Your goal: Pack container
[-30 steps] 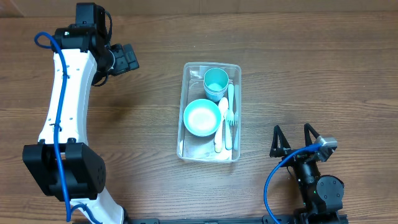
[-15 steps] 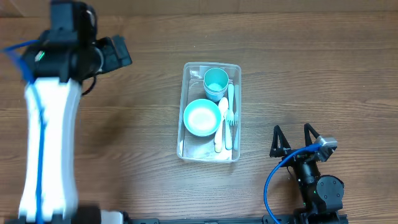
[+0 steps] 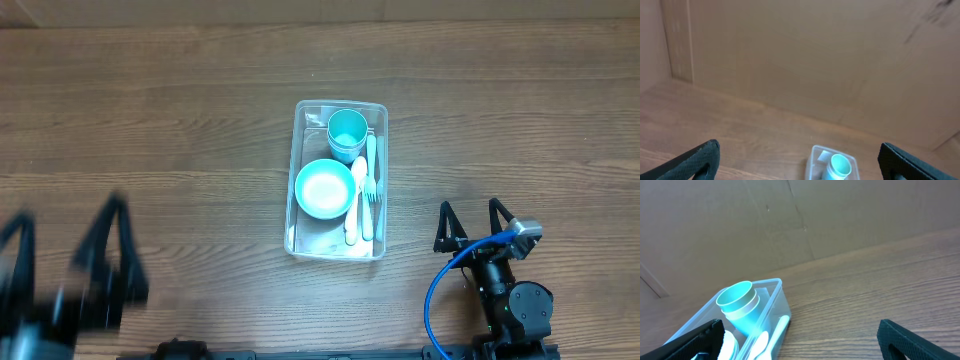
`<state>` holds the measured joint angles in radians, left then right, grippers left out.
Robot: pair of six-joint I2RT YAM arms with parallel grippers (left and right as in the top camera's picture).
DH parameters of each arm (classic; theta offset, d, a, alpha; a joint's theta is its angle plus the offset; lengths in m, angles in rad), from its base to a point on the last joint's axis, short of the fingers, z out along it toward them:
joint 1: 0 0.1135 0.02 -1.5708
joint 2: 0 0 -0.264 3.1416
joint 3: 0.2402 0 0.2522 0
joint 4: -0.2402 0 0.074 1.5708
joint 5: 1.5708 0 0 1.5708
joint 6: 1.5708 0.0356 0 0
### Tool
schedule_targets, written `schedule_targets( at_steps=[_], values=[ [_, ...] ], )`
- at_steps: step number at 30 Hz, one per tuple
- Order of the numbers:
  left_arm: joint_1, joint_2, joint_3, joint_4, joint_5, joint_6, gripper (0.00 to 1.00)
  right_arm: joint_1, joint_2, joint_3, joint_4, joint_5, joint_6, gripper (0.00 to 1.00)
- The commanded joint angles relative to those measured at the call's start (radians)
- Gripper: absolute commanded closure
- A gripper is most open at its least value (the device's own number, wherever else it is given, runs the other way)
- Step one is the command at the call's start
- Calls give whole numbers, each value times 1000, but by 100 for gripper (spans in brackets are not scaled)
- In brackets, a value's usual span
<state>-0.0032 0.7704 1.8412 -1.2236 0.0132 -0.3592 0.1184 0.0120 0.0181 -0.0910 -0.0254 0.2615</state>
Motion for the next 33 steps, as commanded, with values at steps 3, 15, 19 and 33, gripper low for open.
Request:
schedule_targets(
  at_steps=[3,15,19,33],
  values=[
    [-4,-321,-266,-15,-14,22,0,-3,-9,-10,7,8,-4,0],
    [-4,-622,-1135,630,5,-53,0,-3,-9,-10,7,8,-4,0],
    [-4,-662,-1414,977,59,-53,0,-3,-9,-10,7,8,-4,0],
    [-4,-767,-1766,1155,65,-38,0,-3,-9,-10,7,8,-4,0]
  ],
)
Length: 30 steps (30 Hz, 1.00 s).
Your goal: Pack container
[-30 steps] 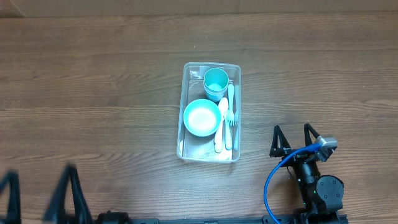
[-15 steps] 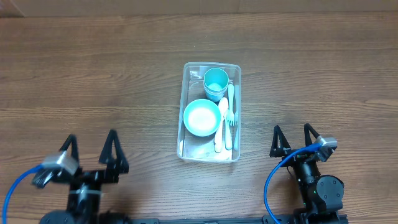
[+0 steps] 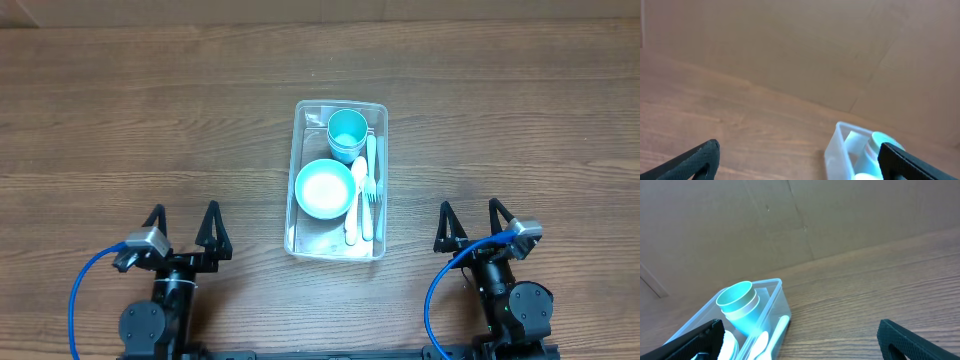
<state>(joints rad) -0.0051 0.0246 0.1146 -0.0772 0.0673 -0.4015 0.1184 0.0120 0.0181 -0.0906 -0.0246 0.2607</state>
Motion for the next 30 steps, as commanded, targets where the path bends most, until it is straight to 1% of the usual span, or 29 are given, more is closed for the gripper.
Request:
schedule_targets(
  at_steps=[1,4,9,12,15,17,21,22,30],
  values=[
    [-2,-21,-49,8,11,11,0,-3,-9,-10,6,8,-3,0],
    [-2,-21,-63,5,11,44,0,-3,-9,-10,6,8,-3,0],
    [-2,-21,-82,3,11,137,0,-3,-9,-10,6,8,-3,0],
    [-2,-21,-106,0,11,211,0,-3,-9,-10,6,8,-3,0],
    [-2,-21,-106,3,13,334,0,-3,-9,-10,6,8,-3,0],
    [-2,-21,-106,3,12,464,0,-3,-9,-10,6,8,-3,0],
    [-2,-21,-106,2,12,594,0,-3,-9,-10,6,8,-3,0],
    [-2,-21,-106,3,11,608,0,-3,-9,-10,6,8,-3,0],
    [-2,-21,-106,2,11,596,0,-3,-9,-10,6,8,-3,0]
  ],
)
